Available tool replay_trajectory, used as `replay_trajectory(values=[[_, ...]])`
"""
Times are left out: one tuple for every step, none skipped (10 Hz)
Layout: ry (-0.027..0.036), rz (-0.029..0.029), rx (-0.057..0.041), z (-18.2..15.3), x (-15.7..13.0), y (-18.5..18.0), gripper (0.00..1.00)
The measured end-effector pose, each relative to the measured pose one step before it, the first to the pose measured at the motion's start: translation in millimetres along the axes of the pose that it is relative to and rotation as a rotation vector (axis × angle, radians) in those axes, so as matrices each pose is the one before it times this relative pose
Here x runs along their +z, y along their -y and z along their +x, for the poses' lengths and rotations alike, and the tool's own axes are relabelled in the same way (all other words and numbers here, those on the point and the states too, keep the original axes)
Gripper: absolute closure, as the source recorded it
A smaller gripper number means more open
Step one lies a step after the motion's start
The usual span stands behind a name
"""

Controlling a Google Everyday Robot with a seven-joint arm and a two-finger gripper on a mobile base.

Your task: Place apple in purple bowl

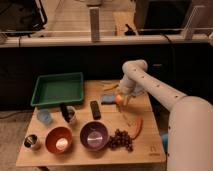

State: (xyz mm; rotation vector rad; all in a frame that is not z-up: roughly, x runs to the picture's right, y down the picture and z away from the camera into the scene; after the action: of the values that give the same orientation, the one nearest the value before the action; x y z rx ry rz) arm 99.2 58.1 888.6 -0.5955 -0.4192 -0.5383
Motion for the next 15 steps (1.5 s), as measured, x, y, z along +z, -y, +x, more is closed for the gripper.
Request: replay_trajectory(values=[[0.01377, -0.00764, -0.02514, -15.56, -4.42, -8.20, 1.00], [0.01753, -0.00540, -0.03142, -22.85, -2.91, -9.60, 1.00], [0.01453, -0.00958, -0.02336, -20.62, -0.40, -8.74, 1.00], [0.01189, -0.01390, -0.02786, -22.28, 2.74, -5.88, 1.00], [0.01191, -0.02333, -0.04644, -30.92, 5.14, -2.44, 1.00], [0.00650, -0.01534, -0.03889, -20.37, 3.73, 3.63, 1.00], [0.00763, -0.02062, -0.06014, -27.75, 4.95, 7.20, 1.00], [0.00507, -0.01776, -0.05686, -24.25, 2.32, 4.61, 1.00], [0.00521, -0.02415, -0.07298, -24.38, 1.04, 2.36, 1.00], [0.00002, -0.01325, -0.05733, -15.98, -0.54, 2.45, 1.00], [-0.00833, -0.00168, -0.03923, -10.11, -5.97, 1.86, 1.00], [-0.00346, 0.00150, -0.02377, -4.46, -8.08, -0.57, 1.00], [0.00490, -0.00096, -0.00365, -0.01, -2.20, -2.26, 1.00], [0.00656, 0.00233, -0.00180, 1.13, 0.49, -1.61, 0.98], [0.01155, -0.00250, -0.00272, 1.35, 3.53, -1.66, 0.89]])
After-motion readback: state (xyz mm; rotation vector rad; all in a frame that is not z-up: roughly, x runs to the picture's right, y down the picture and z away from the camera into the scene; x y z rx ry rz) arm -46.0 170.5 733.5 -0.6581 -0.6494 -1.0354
